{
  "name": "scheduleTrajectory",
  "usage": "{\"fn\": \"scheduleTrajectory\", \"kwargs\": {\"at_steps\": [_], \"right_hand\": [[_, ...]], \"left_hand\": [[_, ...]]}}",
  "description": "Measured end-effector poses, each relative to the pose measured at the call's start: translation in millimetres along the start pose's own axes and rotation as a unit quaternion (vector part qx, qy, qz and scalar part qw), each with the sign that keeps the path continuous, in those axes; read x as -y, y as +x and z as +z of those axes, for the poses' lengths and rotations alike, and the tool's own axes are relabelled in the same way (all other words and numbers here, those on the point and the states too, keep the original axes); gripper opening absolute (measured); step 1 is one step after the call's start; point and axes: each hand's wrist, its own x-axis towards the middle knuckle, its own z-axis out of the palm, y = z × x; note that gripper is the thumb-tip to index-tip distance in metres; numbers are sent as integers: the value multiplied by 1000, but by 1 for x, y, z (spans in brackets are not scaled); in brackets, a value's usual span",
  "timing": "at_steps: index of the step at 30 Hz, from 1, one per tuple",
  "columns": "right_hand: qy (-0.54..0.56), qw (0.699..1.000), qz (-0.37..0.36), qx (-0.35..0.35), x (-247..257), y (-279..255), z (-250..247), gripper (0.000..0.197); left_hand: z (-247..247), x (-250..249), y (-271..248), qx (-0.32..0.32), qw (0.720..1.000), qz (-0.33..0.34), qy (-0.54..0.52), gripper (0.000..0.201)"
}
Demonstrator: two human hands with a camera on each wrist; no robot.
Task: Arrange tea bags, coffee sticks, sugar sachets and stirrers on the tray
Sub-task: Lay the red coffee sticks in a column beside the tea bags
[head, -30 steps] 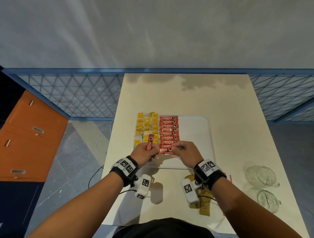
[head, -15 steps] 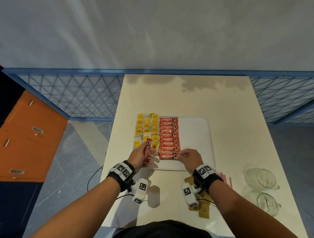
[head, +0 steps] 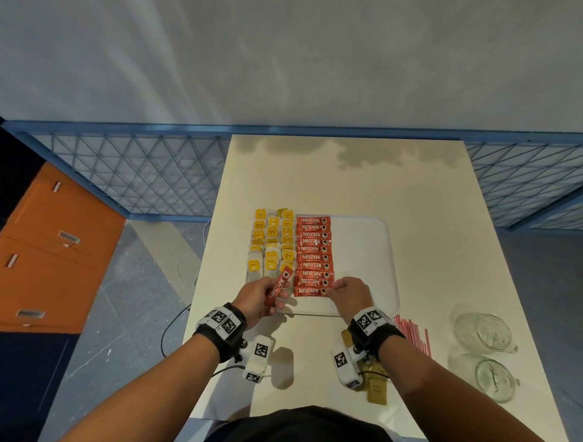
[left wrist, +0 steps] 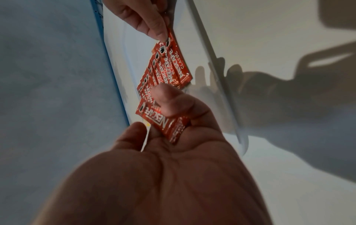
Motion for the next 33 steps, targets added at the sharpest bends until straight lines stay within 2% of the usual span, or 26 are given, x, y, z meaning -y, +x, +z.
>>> {"fn": "scheduleTrajectory", "kwargs": {"at_steps": [4, 7, 12, 16, 19, 22, 26, 33], "right_hand": [[-16, 1000, -6, -15, 2, -5, -2, 18], [16, 999, -46, -10, 6, -10, -3, 16], [80, 986, -137, 59, 28, -16, -7, 14], [131, 973, -133, 139, 36, -21, -11, 19], [133, 971, -134, 147, 32, -21, -12, 14], [142, 974, -124, 121, 26, -21, -14, 9], [129, 981, -127, 74, 16, -22, -22, 12], [88, 991, -87, 52, 4, -22, -24, 8]], "left_hand": [[-1, 3, 0, 12, 999, 13, 30, 30], [-4, 6, 3, 35, 998, 21, 57, 24], [-3, 8, 2, 79, 988, 47, 127, 24], [2, 7, 0, 112, 976, 67, 175, 21], [6, 7, 0, 115, 971, 79, 194, 20], [9, 7, 2, 101, 967, 96, 211, 18], [7, 8, 8, 31, 970, 122, 210, 15], [8, 8, 20, -11, 954, 162, 252, 7]]}}
